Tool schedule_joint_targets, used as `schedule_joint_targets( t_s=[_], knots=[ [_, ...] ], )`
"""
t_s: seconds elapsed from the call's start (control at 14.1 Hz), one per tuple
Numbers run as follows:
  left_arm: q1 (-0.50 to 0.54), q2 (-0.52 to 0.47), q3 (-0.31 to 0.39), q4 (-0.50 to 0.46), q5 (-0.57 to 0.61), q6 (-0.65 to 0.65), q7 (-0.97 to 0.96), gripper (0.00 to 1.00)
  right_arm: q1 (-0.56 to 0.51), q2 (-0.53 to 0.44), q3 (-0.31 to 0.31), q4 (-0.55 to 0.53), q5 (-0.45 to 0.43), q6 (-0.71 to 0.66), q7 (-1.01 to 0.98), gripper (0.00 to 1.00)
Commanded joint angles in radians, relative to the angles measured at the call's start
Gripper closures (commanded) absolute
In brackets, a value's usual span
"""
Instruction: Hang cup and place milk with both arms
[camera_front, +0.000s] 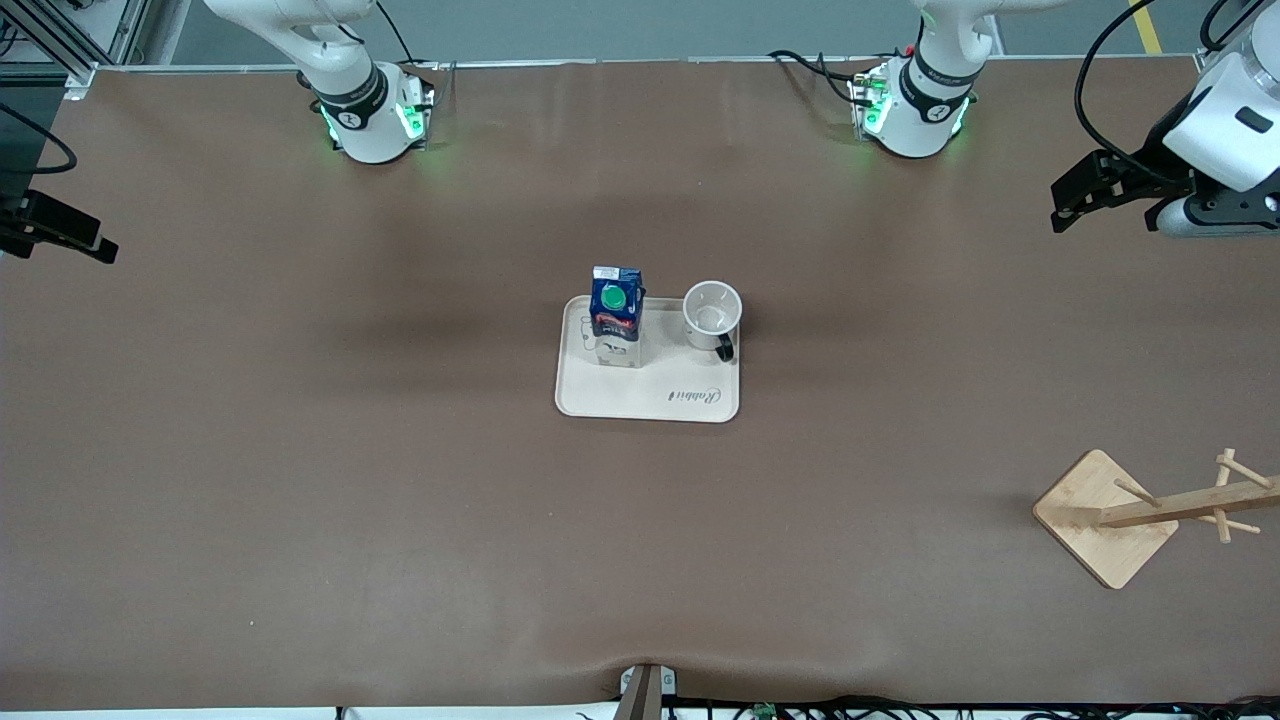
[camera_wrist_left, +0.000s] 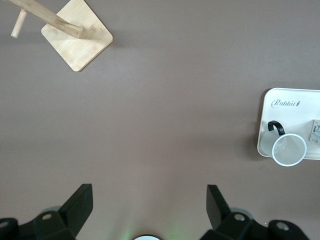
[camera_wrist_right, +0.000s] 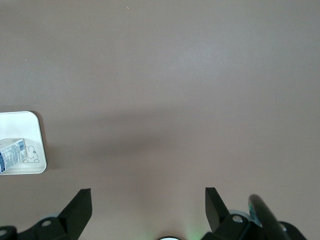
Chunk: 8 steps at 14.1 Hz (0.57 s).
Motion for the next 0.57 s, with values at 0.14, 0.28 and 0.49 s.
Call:
schedule_joint_targets(
  t_s=[0.14,0.28,0.49],
  knots=[
    [0.001,0.012,0.003,0.028,0.0,-0.024,0.009,0.0,-0.015,-0.001,0.007,0.006,-0.005,-0.004,-0.005,0.0],
    [-0.002,0.016,0.003,0.03,0.0,-0.023,0.001,0.0,-0.017,0.007,0.005,0.006,-0.005,-0.004,0.001,0.0],
    [-0.006,0.042,0.0,0.019,0.0,-0.023,-0.006,0.0,-0.017,0.016,0.005,0.014,-0.008,-0.001,-0.004,0.0]
  ],
)
